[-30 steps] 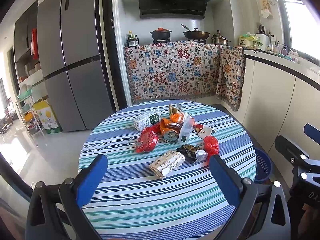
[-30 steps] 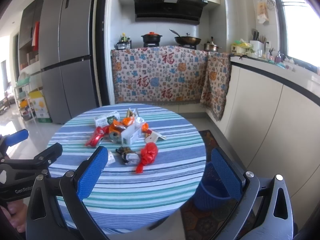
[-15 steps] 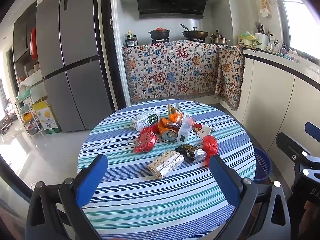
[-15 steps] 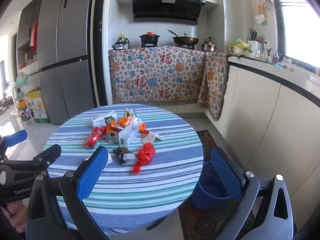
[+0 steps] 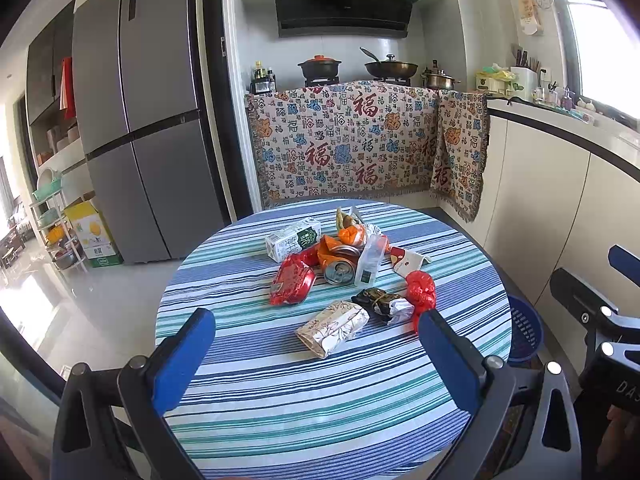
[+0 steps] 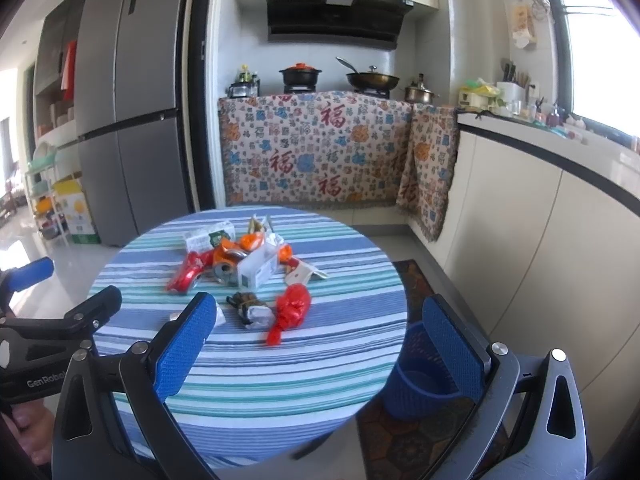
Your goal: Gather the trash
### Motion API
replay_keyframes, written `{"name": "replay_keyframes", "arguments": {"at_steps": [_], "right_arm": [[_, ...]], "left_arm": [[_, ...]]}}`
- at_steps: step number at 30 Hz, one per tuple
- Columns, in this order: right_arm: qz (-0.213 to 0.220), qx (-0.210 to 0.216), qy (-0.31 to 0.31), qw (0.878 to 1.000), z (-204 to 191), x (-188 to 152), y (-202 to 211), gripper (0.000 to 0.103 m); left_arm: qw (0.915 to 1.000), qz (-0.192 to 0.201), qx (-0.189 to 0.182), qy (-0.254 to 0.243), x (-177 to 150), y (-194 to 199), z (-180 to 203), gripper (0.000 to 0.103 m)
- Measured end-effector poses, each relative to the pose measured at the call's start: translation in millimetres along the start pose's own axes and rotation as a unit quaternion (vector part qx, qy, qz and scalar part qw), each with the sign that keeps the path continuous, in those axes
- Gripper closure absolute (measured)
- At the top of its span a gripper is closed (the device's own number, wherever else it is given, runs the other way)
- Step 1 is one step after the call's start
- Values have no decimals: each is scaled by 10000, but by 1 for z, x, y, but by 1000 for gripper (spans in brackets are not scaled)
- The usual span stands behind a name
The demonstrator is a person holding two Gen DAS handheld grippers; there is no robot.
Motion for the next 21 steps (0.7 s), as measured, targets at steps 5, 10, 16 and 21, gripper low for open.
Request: {"name": "replay_keyframes", "arguments": {"at_steps": [5, 10, 16, 21], "right_arm": [[-3, -2, 9, 10000, 0, 0, -1, 0], [-1, 2, 13, 10000, 0, 0, -1, 0], [0, -2, 5, 10000, -1, 0, 0, 0], [-3, 13, -9, 10000, -1, -1, 0, 0]], "left_arm": [[10000, 0, 2, -1, 0, 0, 0, 0], [10000, -2, 4, -1, 0, 0, 0, 0], [10000, -8, -4, 4, 0, 0, 0, 0], [10000, -11, 5, 33, -2, -1, -1, 0]]}}
Point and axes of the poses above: each gripper's, at about its wrist camera, not at the fingertips, and y roughly against the way its jaws point, z to its right, x to its top, the point moved 2 cm from there along -y, roughly the way its jaws point, and after that the axes turned 5 degrees about -x, right-handed, at the moved point
